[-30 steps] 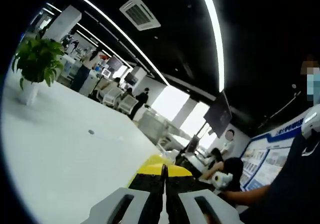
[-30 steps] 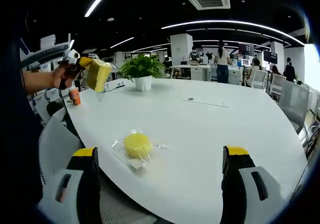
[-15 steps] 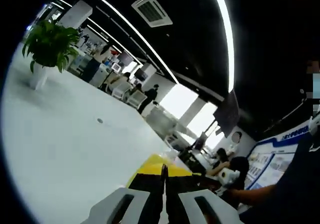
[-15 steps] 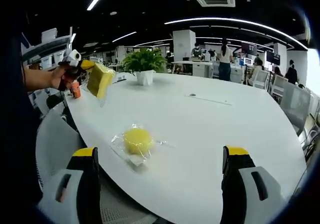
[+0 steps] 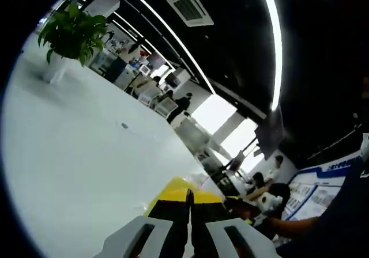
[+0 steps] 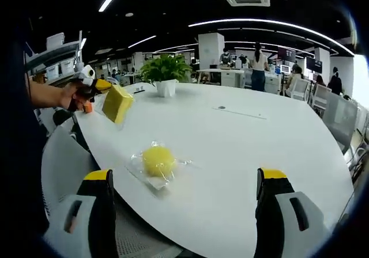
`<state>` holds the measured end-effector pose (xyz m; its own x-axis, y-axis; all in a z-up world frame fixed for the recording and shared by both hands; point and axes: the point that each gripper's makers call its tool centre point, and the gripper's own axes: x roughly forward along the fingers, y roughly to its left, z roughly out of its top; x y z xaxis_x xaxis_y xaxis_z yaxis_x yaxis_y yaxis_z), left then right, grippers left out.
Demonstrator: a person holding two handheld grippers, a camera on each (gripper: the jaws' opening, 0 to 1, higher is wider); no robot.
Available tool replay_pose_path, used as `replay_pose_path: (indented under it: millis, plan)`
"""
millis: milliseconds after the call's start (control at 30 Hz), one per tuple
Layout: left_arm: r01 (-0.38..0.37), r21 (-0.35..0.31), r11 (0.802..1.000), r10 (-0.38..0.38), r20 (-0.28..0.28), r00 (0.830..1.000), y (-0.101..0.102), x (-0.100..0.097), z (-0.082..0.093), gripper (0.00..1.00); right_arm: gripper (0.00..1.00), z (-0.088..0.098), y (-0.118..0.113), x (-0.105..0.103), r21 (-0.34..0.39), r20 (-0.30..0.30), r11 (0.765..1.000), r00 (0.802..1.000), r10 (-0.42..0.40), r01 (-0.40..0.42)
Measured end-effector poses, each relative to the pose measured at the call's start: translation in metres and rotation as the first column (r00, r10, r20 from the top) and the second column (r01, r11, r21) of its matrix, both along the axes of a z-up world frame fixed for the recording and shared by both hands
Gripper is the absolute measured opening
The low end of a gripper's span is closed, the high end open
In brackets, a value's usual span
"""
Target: Compare the silicone blocks by pressing each to a similar depth, holding the contact briefly, and releasing to observe deformation and rebound differences across the visible hardness samples.
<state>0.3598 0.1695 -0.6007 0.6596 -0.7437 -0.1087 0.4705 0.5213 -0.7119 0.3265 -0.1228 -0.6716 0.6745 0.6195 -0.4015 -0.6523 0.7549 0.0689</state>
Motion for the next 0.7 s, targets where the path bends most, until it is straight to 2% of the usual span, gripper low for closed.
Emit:
replay_pose_path:
  millis: [200, 267, 433, 600, 700]
  plan:
    - [0.006, -0.023, 1.000, -0.006, -0.035, 0.999, 0.000, -0.001, -0.011, 0.00, 0.96, -0.003, -0.005, 0.000, 0.014, -0.012, 1.000, 1.000, -0.019, 0.019]
    - [-0.002, -0.047, 0.999, -0.001, -0.064, 0.998, 0.001, 0.000, -0.018, 0.00, 0.96, -0.002, -0.005, 0.000, 0.018, -0.014, 1.000, 1.000, -0.021, 0.022]
    - [-0.025, -0.057, 0.998, 0.018, -0.109, 0.994, 0.004, 0.000, -0.037, 0.00, 0.96, -0.004, -0.005, 0.000, 0.025, -0.014, 0.999, 1.000, -0.027, 0.027]
    - [-0.030, -0.046, 0.999, 0.024, -0.131, 0.991, 0.005, 0.002, -0.047, 0.00, 0.96, -0.004, -0.004, -0.003, 0.031, -0.020, 0.999, 1.000, -0.024, 0.024]
    - [-0.027, -0.008, 1.000, 0.025, -0.162, 0.987, 0.006, 0.003, -0.063, 0.00, 0.96, -0.005, -0.003, -0.005, 0.032, -0.025, 0.999, 0.999, -0.020, 0.021]
